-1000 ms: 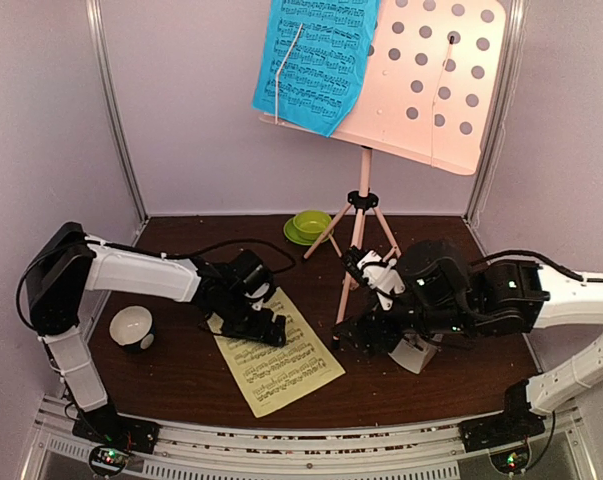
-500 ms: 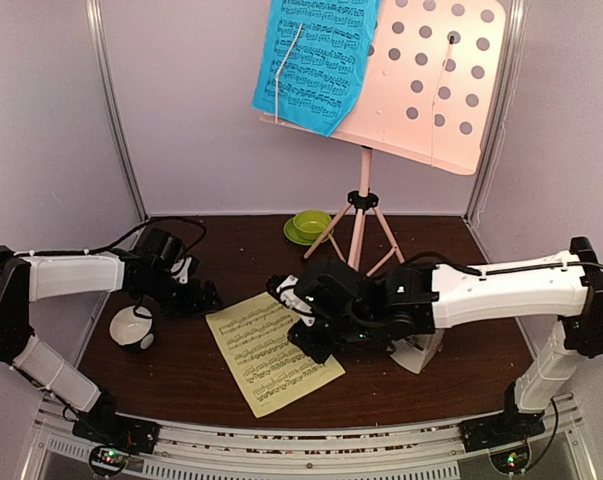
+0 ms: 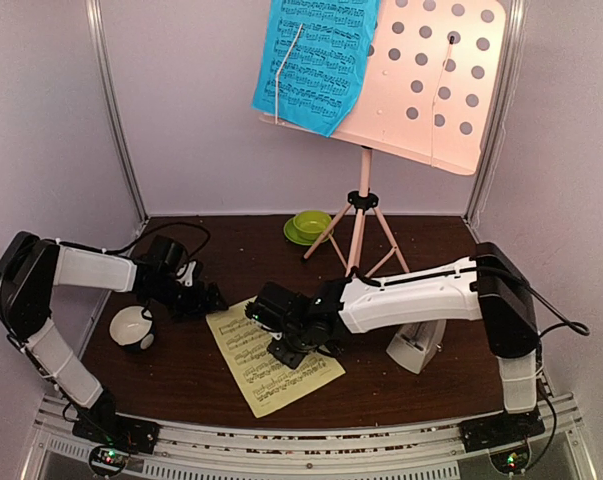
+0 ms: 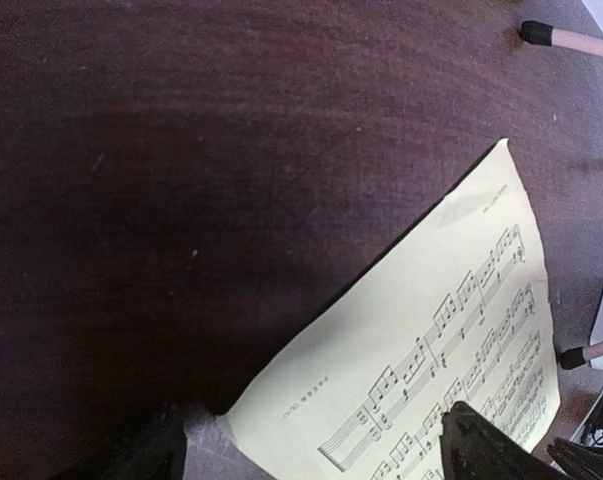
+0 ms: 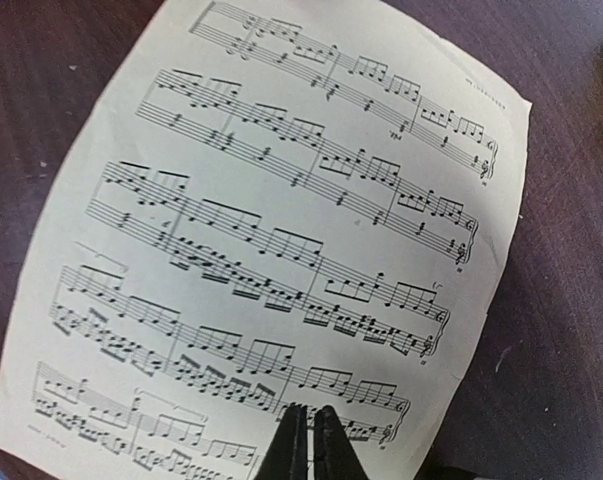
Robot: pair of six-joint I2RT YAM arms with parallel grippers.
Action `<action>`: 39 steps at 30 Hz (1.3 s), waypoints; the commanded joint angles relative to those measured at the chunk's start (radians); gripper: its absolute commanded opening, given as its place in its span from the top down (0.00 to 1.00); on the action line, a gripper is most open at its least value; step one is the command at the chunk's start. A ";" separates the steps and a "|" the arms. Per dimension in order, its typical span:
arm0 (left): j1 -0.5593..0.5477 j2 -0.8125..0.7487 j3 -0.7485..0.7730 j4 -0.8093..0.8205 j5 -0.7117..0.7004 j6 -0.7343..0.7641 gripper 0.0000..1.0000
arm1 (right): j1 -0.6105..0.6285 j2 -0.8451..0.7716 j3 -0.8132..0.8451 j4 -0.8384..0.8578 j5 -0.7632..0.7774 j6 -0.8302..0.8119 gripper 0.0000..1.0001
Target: Set up the instrument practice props
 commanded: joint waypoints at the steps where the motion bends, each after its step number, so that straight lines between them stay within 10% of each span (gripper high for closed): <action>1: 0.006 0.062 -0.021 0.071 0.047 -0.005 0.11 | -0.037 0.055 0.053 -0.033 -0.010 -0.037 0.98; 25: -0.164 0.107 -0.274 0.626 0.151 -0.336 0.33 | -0.113 0.143 0.041 0.001 -0.253 -0.081 1.00; 33: -0.182 -0.002 -0.358 0.644 0.059 -0.320 0.78 | -0.115 0.056 0.001 0.062 -0.282 -0.066 1.00; 36: -0.184 -0.085 -0.251 0.459 0.069 -0.152 1.00 | -0.116 -0.038 -0.017 0.103 -0.298 -0.063 0.87; 39: -0.184 -0.166 -0.126 0.234 0.070 0.021 1.00 | -0.117 -0.154 -0.019 0.117 -0.309 -0.073 0.72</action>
